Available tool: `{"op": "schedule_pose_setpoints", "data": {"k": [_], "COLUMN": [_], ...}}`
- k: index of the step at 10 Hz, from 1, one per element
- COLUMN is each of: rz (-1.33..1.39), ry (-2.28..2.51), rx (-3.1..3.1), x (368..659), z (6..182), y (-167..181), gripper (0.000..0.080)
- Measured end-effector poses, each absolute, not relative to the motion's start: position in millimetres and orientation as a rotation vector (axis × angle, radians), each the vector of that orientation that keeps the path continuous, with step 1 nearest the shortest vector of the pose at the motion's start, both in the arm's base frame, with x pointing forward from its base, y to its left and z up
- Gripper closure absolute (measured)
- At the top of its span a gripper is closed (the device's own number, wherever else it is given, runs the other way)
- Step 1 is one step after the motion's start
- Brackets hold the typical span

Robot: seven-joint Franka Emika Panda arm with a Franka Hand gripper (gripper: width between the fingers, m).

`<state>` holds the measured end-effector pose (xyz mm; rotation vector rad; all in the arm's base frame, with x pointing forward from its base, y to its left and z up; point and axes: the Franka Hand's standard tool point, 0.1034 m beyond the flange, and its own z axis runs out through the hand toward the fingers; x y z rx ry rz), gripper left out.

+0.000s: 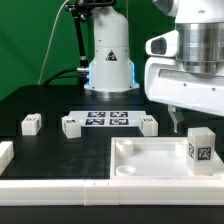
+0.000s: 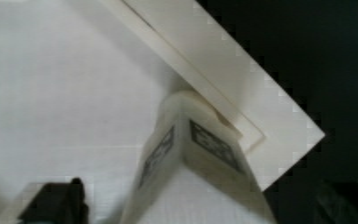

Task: Assemble one leg

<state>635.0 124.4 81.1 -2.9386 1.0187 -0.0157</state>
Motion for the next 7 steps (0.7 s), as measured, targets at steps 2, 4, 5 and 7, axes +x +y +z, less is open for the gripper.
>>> {"op": "schedule_pose_setpoints", "data": {"k": [2,4,5,7], "rz": [-0.024,-0.032,-0.033,-0.035], "ry": [0.767,0.506,0.354,0.149], "rx": [-3.015,-3.071,-3.093,-3.112], "x": [635.0,634.9,634.4,634.8], "z": [80.6,80.2,79.5,79.6], "y": [124.5,124.2,124.0,121.5], "gripper": [0.015,0.015,0.015,0.015]}}
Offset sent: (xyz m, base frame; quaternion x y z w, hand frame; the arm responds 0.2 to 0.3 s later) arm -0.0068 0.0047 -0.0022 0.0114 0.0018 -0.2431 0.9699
